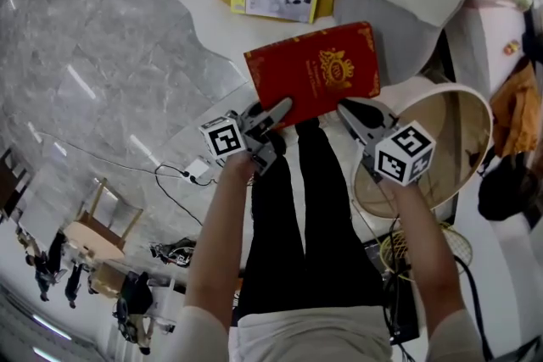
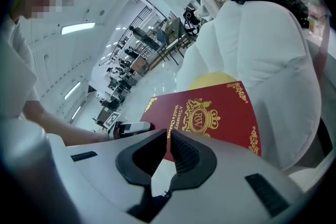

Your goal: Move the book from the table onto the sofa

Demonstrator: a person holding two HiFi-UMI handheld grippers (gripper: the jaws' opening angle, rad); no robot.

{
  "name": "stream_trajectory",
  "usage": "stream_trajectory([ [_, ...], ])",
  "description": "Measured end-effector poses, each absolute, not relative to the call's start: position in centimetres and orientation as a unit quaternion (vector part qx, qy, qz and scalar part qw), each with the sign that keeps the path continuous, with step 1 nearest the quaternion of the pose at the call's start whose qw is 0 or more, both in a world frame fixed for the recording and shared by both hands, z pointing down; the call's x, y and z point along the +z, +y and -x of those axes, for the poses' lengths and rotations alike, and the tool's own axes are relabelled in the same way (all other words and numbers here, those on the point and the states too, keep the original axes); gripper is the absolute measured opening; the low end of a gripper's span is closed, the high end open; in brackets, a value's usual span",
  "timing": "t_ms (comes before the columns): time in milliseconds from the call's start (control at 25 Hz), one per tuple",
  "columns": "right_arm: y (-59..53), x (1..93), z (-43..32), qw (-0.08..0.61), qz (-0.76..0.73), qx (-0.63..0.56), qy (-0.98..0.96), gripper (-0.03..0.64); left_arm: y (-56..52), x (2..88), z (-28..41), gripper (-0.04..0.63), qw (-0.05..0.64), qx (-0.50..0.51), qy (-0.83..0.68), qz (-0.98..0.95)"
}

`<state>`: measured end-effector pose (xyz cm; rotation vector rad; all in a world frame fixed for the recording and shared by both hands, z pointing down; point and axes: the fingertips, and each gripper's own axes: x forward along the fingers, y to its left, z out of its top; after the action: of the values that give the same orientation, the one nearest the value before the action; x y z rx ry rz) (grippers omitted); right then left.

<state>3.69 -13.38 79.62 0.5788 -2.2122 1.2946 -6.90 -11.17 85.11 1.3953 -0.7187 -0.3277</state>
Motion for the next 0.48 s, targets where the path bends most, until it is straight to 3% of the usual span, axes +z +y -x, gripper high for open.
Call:
stream_trajectory([
  [480,-16.2,82.9,-2.6,0.250,-0.198,0.482,-0.816,0.043,-17.3,91.9,10.5,0.230,0.684,-0.213,-0.420,-0.557],
])
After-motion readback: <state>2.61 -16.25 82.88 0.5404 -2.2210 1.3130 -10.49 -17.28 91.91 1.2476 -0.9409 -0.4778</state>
